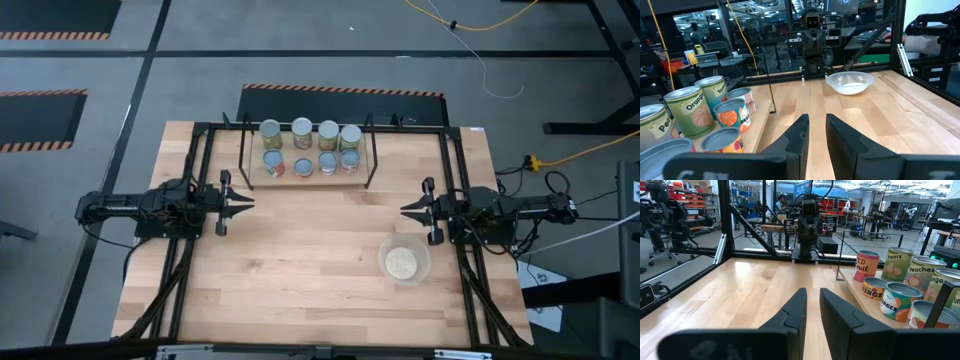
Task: Pick and place cans onto a shelf
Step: Return to Home Position
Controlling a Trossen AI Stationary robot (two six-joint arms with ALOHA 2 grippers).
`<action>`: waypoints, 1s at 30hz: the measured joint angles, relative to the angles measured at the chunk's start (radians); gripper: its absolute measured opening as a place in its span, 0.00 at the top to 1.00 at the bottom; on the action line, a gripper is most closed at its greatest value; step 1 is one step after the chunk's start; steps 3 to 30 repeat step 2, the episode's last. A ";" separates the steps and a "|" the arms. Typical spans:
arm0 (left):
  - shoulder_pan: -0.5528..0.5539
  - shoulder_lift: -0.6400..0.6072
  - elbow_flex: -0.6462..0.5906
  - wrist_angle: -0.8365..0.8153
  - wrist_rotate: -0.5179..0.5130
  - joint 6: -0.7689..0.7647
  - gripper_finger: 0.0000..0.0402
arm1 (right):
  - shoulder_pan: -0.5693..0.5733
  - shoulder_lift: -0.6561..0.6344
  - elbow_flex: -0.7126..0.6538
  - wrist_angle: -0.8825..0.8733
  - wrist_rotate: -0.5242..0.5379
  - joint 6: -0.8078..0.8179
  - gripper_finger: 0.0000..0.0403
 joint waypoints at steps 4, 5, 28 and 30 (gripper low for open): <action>0.000 0.000 0.000 0.000 0.000 0.000 0.85 | 0.000 0.000 0.000 0.000 0.000 0.000 0.85; 0.000 0.000 0.000 0.000 0.000 0.000 0.85 | 0.000 0.000 0.000 0.000 0.000 0.000 0.85; 0.000 0.000 0.000 0.000 0.000 0.000 0.85 | 0.000 0.000 0.000 0.000 0.000 0.000 0.85; 0.000 0.000 0.000 0.000 0.000 0.000 0.85 | 0.000 0.000 0.000 0.000 0.000 0.000 0.85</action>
